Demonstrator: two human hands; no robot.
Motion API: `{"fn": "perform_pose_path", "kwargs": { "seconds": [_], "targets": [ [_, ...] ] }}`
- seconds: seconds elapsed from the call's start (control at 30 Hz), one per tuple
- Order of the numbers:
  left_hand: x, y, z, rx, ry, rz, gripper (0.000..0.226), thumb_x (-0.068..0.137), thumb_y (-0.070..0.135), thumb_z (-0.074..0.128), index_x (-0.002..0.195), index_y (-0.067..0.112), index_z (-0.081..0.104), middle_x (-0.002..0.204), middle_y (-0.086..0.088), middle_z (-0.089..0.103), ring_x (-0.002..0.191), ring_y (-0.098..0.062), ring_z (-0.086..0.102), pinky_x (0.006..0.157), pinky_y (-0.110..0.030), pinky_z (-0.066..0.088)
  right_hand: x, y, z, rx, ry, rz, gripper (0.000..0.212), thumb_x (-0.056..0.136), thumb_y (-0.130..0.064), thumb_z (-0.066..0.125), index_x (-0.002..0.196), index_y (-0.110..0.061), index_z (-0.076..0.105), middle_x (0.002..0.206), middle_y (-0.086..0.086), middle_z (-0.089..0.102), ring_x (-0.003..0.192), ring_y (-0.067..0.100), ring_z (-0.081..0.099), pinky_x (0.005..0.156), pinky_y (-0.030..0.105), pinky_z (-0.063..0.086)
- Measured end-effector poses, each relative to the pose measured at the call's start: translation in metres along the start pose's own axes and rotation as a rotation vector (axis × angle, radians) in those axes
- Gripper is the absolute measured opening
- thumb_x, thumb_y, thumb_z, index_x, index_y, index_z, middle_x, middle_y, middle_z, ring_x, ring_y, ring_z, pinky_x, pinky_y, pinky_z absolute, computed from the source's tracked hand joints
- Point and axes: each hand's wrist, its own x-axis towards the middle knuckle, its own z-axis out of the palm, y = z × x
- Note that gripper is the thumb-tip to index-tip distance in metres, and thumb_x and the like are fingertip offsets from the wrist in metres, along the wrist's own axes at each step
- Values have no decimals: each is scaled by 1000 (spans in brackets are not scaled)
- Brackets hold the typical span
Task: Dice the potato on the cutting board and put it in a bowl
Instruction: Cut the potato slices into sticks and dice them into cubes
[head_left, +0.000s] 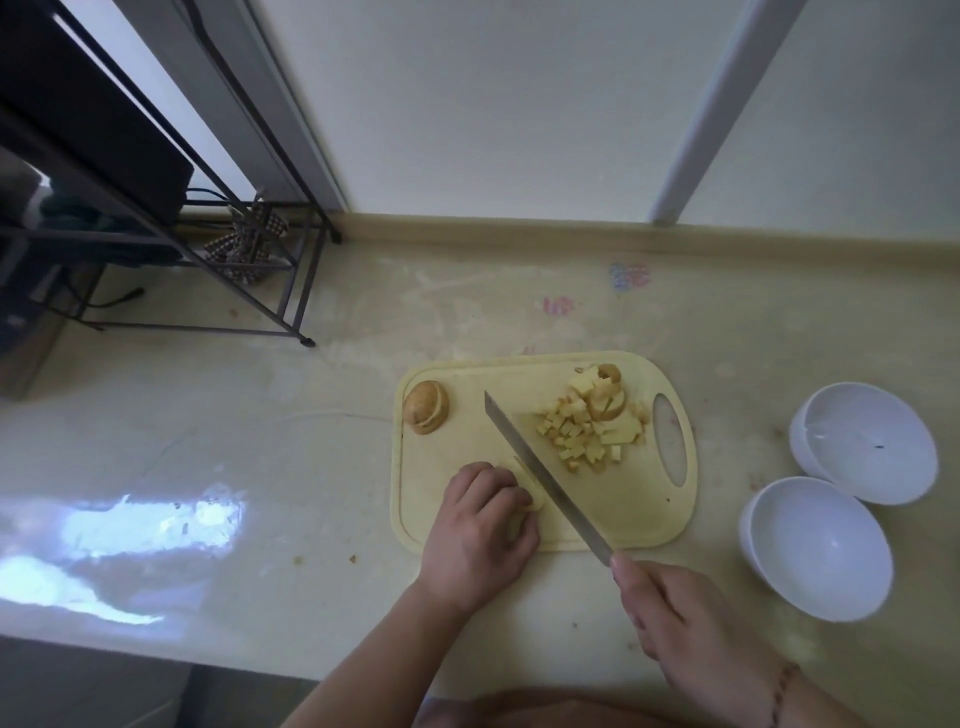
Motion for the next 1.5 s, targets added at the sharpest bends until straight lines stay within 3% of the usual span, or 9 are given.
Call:
{"fn": "perform_pose_path", "kwargs": {
  "seconds": [0.33, 0.47, 0.53, 0.67, 0.8, 0.93, 1.03, 1.2, 1.5],
  "targets": [
    [1, 0, -1, -20, -11, -2, 12, 82, 15, 76, 89, 6, 73, 95, -3, 67, 96, -24, 59, 83, -36, 52, -11, 3, 2, -116, -9, 37, 64, 85, -65, 33, 65, -5, 47, 56, 9, 52, 55, 12, 47, 69, 34, 45],
    [1, -1, -1, -19, -18, -7, 12, 82, 15, 75, 90, 6, 74, 95, -3, 68, 98, -25, 59, 84, -36, 52, -20, 10, 4, -173, 28, 82, 80, 67, -80, 19, 74, -8, 56, 74, 11, 64, 70, 13, 58, 74, 28, 44],
    [2, 0, -1, -21, -21, -5, 11, 83, 15, 74, 89, 6, 74, 95, -2, 68, 97, -25, 59, 84, -36, 52, -22, 11, 6, -213, 52, 104, 80, 73, -79, 20, 77, -11, 61, 74, 9, 64, 78, 12, 61, 78, 27, 43],
    [3, 0, -2, -26, -21, 3, 11, 81, 14, 76, 89, 6, 74, 96, -1, 68, 96, -25, 60, 84, -35, 52, -1, 7, 16, -182, 11, -21, 83, 70, -89, 10, 60, -16, 47, 56, 1, 54, 59, 8, 51, 65, 28, 39],
    [2, 0, -3, -24, -15, 7, 11, 82, 15, 75, 89, 7, 74, 96, -1, 68, 95, -23, 59, 84, -34, 52, 21, -9, 22, -143, -7, -56, 64, 78, -74, 17, 57, -18, 38, 50, 0, 43, 50, 10, 42, 60, 34, 39],
    [1, 0, -4, -18, -22, 8, 10, 81, 15, 76, 86, 7, 73, 94, -3, 66, 94, -24, 58, 83, -34, 52, 20, -4, 16, -88, 7, -19, 63, 78, -74, 22, 56, -18, 40, 48, -1, 45, 46, 8, 43, 58, 35, 42],
    [0, 0, -4, -35, -3, -5, 8, 78, 9, 75, 83, 6, 70, 90, -5, 62, 89, -25, 57, 78, -35, 51, 14, 2, 13, 22, 5, 26, 66, 78, -80, 29, 56, -19, 39, 44, -5, 39, 42, 6, 35, 50, 29, 31],
    [1, 1, -5, -65, 5, 3, 6, 77, 4, 74, 77, 4, 68, 82, -5, 60, 82, -23, 56, 74, -33, 50, 0, -1, 8, 57, -40, 17, 63, 78, -77, 31, 57, -19, 44, 42, -5, 41, 41, 5, 36, 51, 24, 29],
    [0, -1, -6, -102, -4, -21, 5, 77, 4, 75, 76, 4, 71, 82, -5, 65, 83, -23, 60, 73, -32, 51, -9, -4, 13, -49, -75, 30, 70, 73, -76, 26, 62, -8, 43, 52, 4, 46, 50, 8, 40, 62, 36, 41]
  ]
}}
